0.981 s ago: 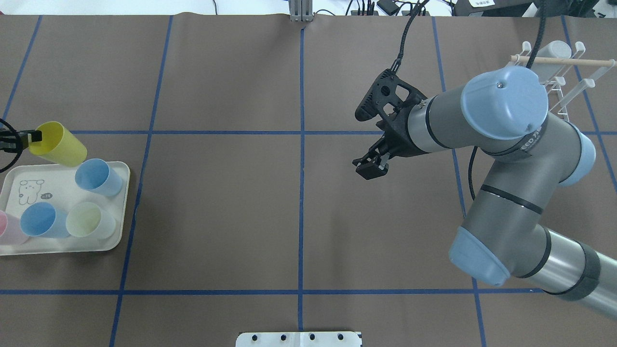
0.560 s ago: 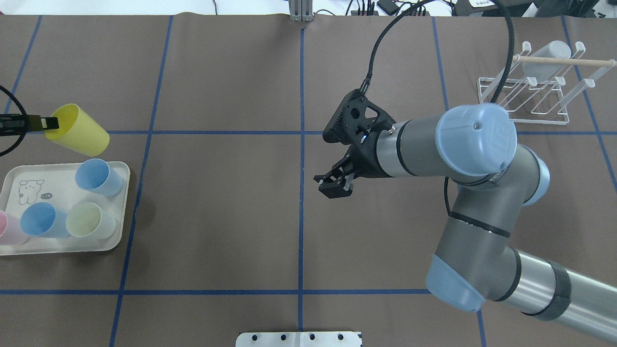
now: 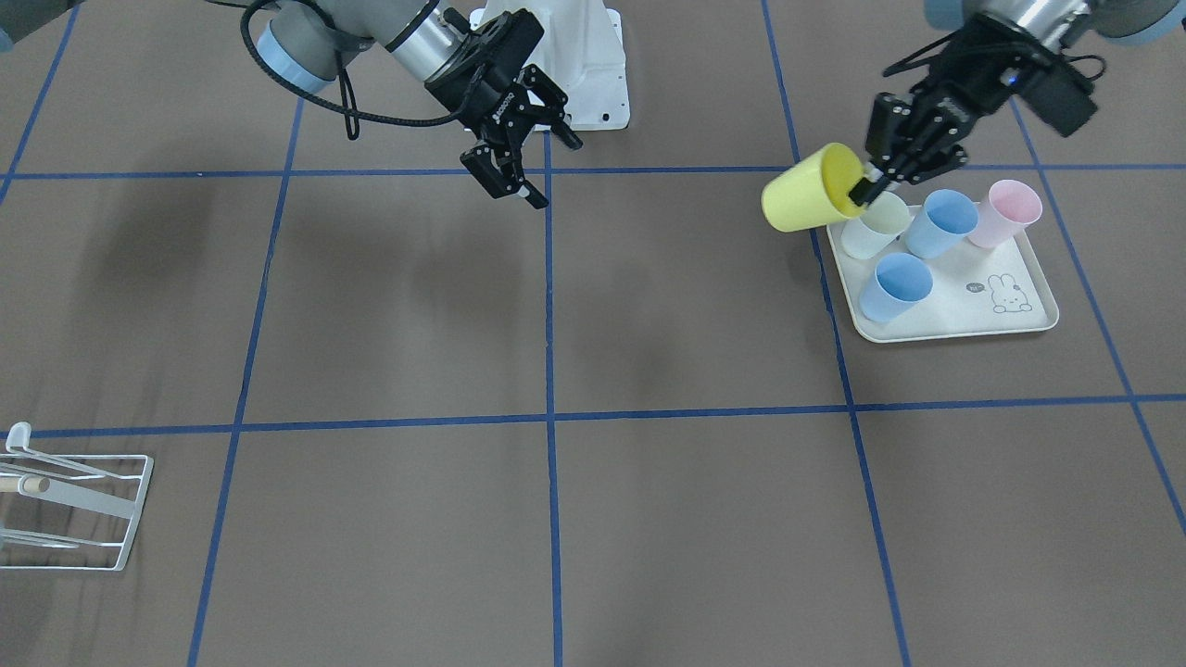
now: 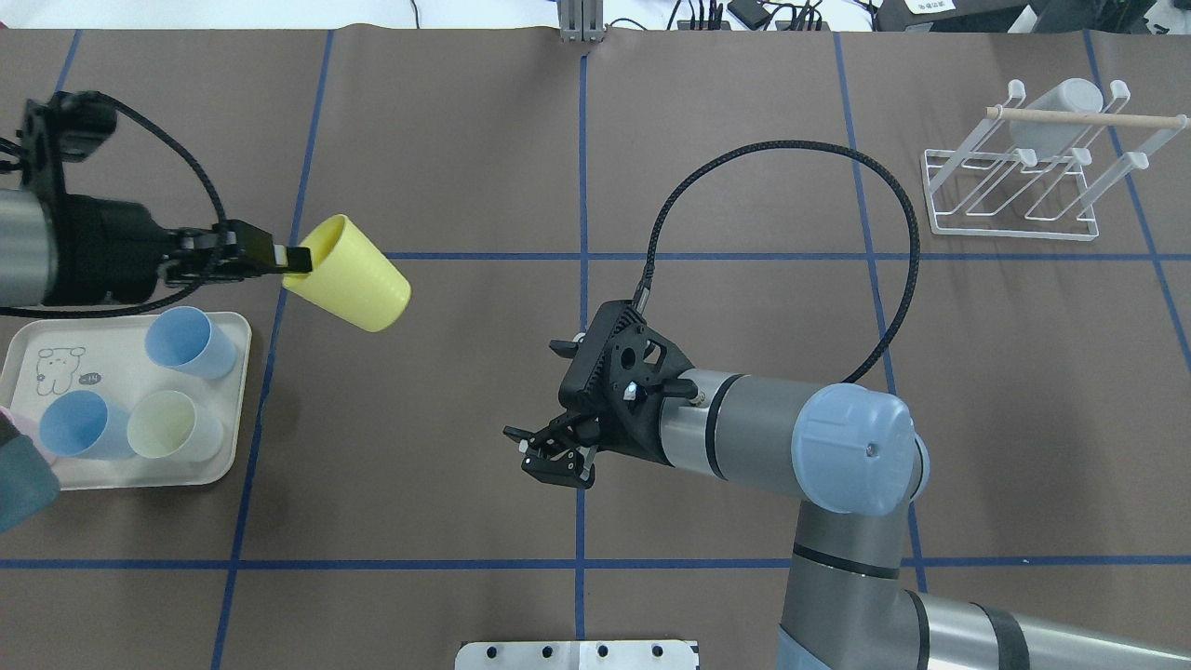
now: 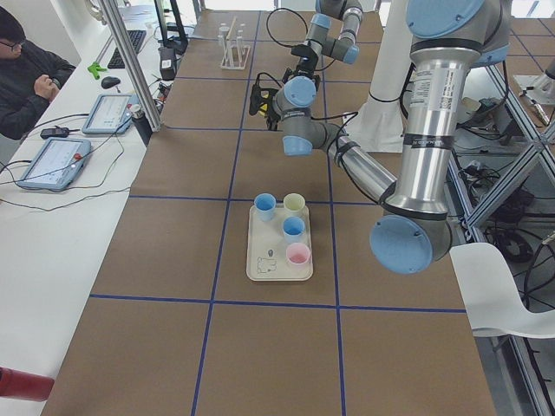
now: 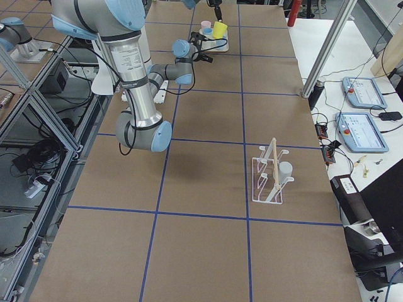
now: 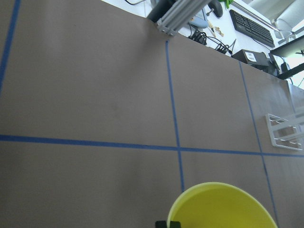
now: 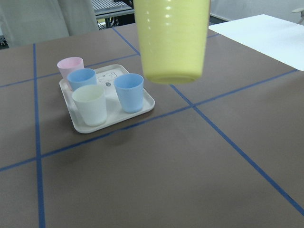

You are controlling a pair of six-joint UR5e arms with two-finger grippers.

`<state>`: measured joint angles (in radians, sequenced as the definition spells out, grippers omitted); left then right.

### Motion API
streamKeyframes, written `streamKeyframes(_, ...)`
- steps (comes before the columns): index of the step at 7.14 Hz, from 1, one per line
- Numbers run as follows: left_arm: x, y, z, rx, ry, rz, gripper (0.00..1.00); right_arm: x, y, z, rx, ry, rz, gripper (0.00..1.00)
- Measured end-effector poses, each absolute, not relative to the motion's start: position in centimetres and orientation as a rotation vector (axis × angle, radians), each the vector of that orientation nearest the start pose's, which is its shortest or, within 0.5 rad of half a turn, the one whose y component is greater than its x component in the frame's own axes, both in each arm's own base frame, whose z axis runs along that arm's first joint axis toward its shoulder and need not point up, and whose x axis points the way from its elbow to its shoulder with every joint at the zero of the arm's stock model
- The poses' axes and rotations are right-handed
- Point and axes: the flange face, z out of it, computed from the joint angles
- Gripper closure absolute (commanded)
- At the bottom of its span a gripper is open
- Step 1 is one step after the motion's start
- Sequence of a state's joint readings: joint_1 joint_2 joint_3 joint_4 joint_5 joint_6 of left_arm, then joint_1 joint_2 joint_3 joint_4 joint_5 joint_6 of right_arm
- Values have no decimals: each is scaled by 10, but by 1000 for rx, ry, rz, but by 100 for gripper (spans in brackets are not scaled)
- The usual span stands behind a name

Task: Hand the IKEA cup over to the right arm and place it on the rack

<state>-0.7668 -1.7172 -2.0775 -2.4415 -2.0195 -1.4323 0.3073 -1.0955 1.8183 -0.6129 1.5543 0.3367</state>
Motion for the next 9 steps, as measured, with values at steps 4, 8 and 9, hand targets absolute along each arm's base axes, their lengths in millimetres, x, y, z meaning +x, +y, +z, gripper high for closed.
streamKeyframes(4, 330, -353, 214, 238, 1581, -111, 100, -519, -304, 183, 1301, -1279, -611, 1)
streamKeyframes(8, 357, -340, 212, 217, 1584, -110, 100, -515, -302, 177, 1332, -1314, -594, 4)
streamKeyframes(9, 360, -340, 212, 215, 1583, -109, 100, -514, -302, 177, 1335, -1316, -592, 9)
